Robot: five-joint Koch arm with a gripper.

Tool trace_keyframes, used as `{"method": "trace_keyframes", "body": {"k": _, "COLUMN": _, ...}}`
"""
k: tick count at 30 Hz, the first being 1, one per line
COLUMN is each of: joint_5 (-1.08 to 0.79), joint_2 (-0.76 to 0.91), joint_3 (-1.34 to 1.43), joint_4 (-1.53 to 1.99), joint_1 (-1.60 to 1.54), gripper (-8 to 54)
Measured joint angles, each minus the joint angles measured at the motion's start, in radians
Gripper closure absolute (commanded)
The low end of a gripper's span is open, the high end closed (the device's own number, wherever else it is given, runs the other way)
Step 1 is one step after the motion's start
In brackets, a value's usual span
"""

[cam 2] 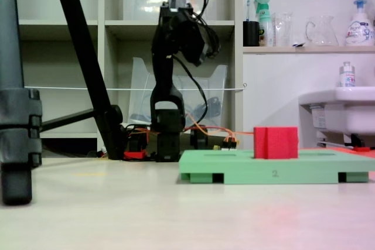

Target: Put the cross columnar block into the corresponding hole

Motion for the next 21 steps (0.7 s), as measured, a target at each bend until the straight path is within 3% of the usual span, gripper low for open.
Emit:
{"method": "trace_keyframes", "body": {"k": 2, "joint_5": -0.075, "joint_2": 0.072, "joint_3": 0.232, "joint_4": -0.141, "joint_1": 0.025, "gripper": 0.8}}
{"method": "trace_keyframes", "body": {"k": 3, "joint_5": -0.124, "joint_2": 0.109, "joint_3": 0.374, "joint_4": -0.25, "joint_1": 0.038, "gripper": 3.3}}
{"method": "trace_keyframes", "body": {"k": 4, "joint_5": -0.198, "joint_2": 0.147, "joint_3": 0.546, "joint_4": -0.419, "joint_1": 0.058, "gripper": 9.9}}
{"method": "trace_keyframes", "body": {"k": 6, "joint_5": -0.339, "joint_2": 0.16, "joint_3": 0.804, "joint_4": -0.77, "joint_1": 0.092, "gripper": 14.0}}
{"method": "trace_keyframes", "body": {"k": 8, "joint_5": -0.5, "joint_2": 0.16, "joint_3": 1.108, "joint_4": -1.147, "joint_1": 0.126, "gripper": 13.2}}
{"method": "trace_keyframes", "body": {"k": 10, "joint_5": -0.629, "joint_2": 0.16, "joint_3": 1.154, "joint_4": -1.348, "joint_1": 0.138, "gripper": 11.7}}
{"method": "trace_keyframes", "body": {"k": 15, "joint_5": -0.663, "joint_2": 0.16, "joint_3": 1.29, "joint_4": -1.355, "joint_1": 0.144, "gripper": 11.1}}
{"method": "trace_keyframes", "body": {"k": 21, "joint_5": -0.669, "joint_2": 0.163, "joint_3": 1.292, "joint_4": -1.026, "joint_1": 0.144, "gripper": 11.5}}
